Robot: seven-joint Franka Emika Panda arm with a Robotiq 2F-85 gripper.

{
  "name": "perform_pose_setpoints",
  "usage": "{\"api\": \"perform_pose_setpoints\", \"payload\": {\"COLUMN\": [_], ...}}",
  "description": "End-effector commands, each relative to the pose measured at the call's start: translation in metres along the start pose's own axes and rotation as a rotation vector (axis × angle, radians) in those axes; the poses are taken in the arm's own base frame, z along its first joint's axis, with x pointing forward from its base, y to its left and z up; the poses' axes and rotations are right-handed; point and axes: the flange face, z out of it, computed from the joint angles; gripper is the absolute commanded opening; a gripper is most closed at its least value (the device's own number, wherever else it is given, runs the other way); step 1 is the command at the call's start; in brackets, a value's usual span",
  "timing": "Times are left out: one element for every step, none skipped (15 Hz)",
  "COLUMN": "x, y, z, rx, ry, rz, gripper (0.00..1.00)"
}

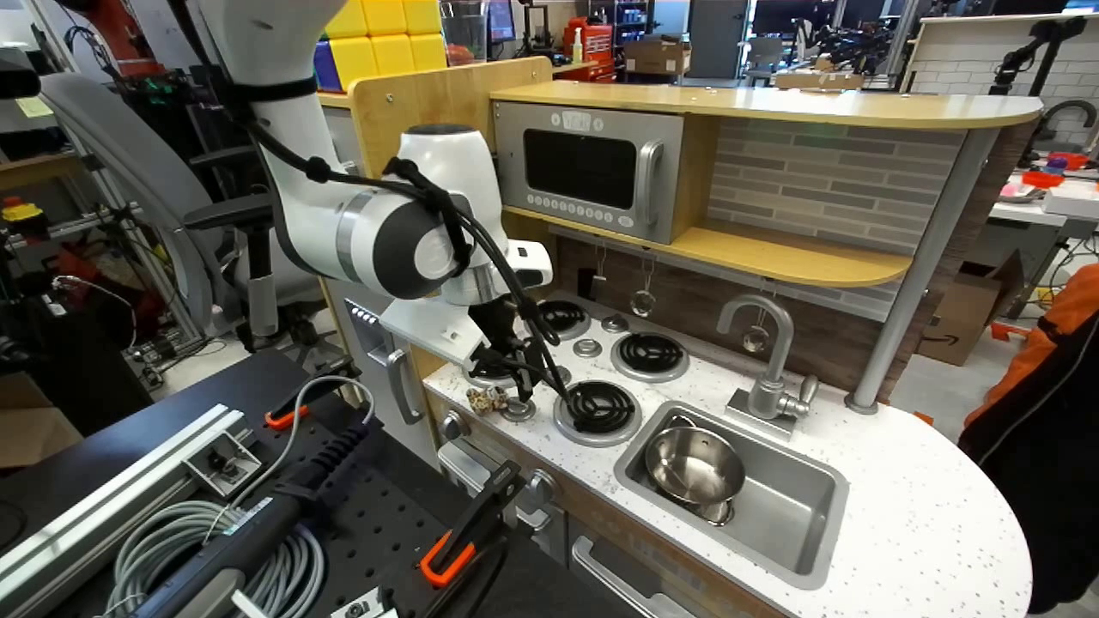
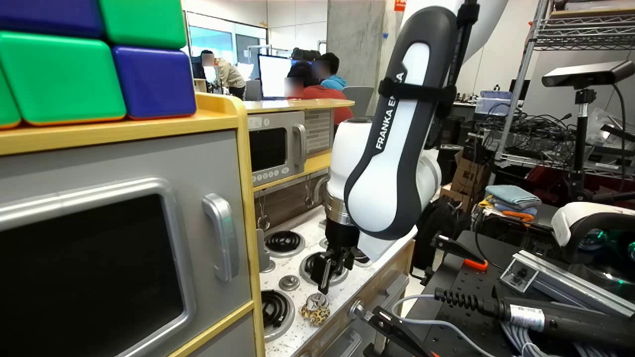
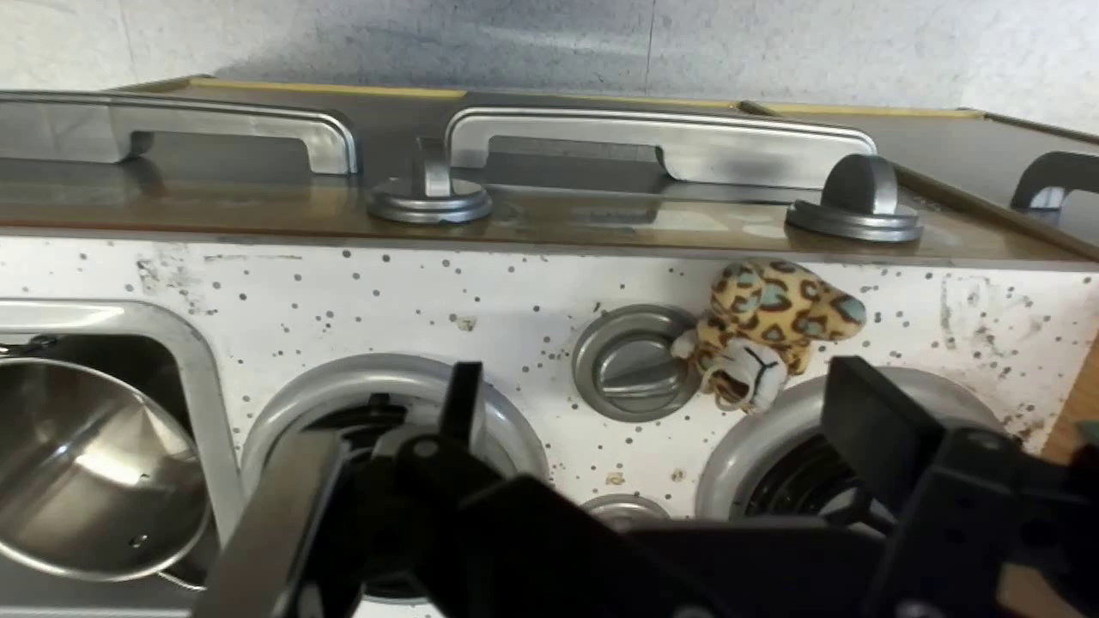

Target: Move the toy cheetah to the pot in the sink

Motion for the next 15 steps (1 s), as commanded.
{"api": "perform_pose_setpoints", "payload": {"x": [0.003,0.002,0.001,0.001,0.000,0.000,0.000,0.000,0.000,0.000,-0.001,-0.001,-0.001,-0.001,-0.002], "y": [-0.013,-0.017,-0.021,-0.024,-0.026,-0.027,-0.028,-0.028,-0.028,-0.027,-0.027,-0.027,-0.027,-0.029,-0.031], "z": [0.019,0.024,0.027,0.032,0.035,0.038,0.041,0.043,0.046,0.049,0.052,0.057,0.062,0.065,0.068], "rx": [0.038,0.046,0.053,0.058,0.060,0.061,0.062,0.061,0.062,0.059,0.058,0.052,0.043,0.040,0.040], "ry": [0.068,0.066,0.065,0.062,0.071,0.072,0.076,0.081,0.086,0.086,0.082,0.074,0.064,0.061,0.064], "rz": [0.018,0.017,0.016,0.016,0.013,0.009,0.008,0.007,0.007,0.007,0.004,0.002,-0.002,-0.002,-0.008], "gripper": [1.00,1.00,1.00,1.00,1.00,1.00,1.00,1.00,1.00,1.00,1.00,1.00,1.00,1.00,1.00]}}
